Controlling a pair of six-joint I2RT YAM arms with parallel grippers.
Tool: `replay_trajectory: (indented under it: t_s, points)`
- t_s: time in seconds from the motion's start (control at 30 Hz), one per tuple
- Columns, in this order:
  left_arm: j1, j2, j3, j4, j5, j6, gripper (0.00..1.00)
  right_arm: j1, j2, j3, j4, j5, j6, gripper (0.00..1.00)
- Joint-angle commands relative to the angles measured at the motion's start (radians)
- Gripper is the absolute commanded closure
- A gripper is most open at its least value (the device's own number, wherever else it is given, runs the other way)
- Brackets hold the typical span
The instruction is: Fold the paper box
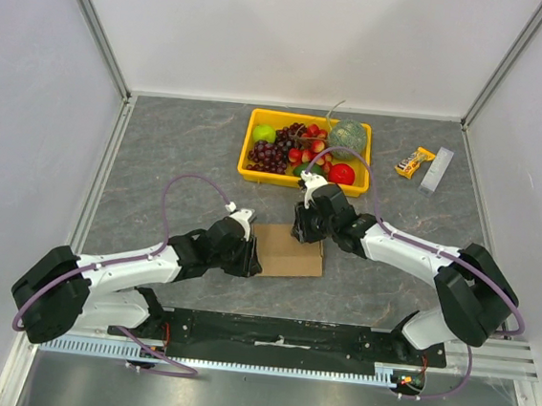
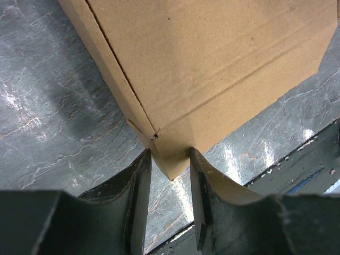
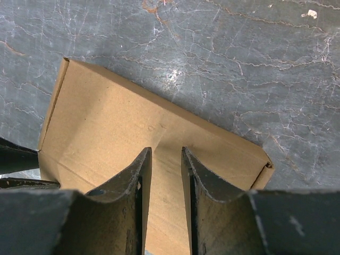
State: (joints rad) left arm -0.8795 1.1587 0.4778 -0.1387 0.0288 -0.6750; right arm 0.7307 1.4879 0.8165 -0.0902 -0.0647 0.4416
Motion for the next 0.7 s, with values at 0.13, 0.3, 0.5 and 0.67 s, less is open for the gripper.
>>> replay_trajectory:
  t_s: [0.13,0.3,0.5,0.67]
  points:
    - [-0.004,-0.001,0.004,0.056,0.003,0.023,0.61,-0.005,0.029,0.018,-0.008,-0.003,-0.003,0.64]
    - [-0.006,0.001,0.001,0.053,0.000,0.022,0.60,-0.005,-0.006,0.019,0.000,0.003,-0.009,0.64]
    - [-0.004,-0.004,0.002,0.048,-0.004,0.022,0.59,-0.010,-0.041,0.039,0.004,0.058,-0.033,0.64]
    - [-0.004,-0.002,0.005,0.047,-0.004,0.022,0.59,-0.036,-0.034,0.052,0.015,0.105,-0.035,0.60]
